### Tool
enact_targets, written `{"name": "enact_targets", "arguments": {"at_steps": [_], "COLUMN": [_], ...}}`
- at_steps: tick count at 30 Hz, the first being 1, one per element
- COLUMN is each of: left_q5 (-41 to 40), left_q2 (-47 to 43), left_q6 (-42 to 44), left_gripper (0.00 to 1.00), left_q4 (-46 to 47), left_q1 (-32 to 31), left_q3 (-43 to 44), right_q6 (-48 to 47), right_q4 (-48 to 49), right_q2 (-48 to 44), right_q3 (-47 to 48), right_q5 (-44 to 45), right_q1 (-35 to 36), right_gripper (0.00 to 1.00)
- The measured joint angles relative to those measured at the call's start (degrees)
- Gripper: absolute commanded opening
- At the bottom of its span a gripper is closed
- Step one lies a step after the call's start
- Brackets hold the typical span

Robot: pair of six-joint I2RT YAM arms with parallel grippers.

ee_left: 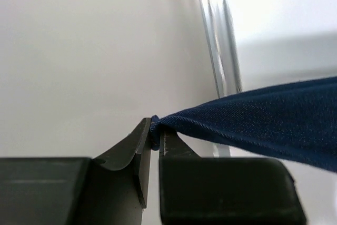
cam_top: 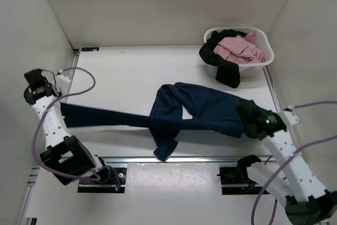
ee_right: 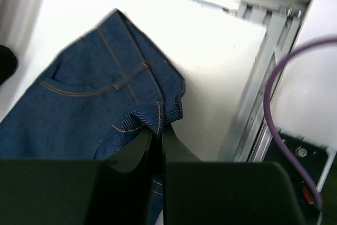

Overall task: Fold and stack the trousers
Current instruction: Flatten the trousers out

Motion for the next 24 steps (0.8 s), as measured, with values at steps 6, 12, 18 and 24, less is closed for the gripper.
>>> {"name": "enact_targets", "arguments": {"at_steps": [6,12,18,24], "left_q5": [3.06,0.37,-2.91,-0.24], "left_q2": [4.61,-2.69,-7.08,-6.60], "left_q6": [-6.95,-4.76,-1.92,-3.08], "left_gripper": [0.14,0.14,0.14,0.14], "left_q4": [3.54,5.11,1.03,-4.70], "left_q1": [-4.61,-4.55,-4.50,-4.52], "left_q3": [11.78,-1.40,-12.79,-2.97], "right_q6": [-6.60,-5.40,-1.18,-1.20], "right_q4": [1.75,2.29,-0.85,-0.90], "right_q2": [12.28,1.01,-8.72,-2.97], "right_q3": [15.91,8.11,-1.64,-0.98], "right_q5": [5.31,3.58,-2.34,-2.29], "right_q1": [-0.02,-0.04,-0.07,-0.33], "right_gripper": [0.00,0.00,0.16,0.99]}}
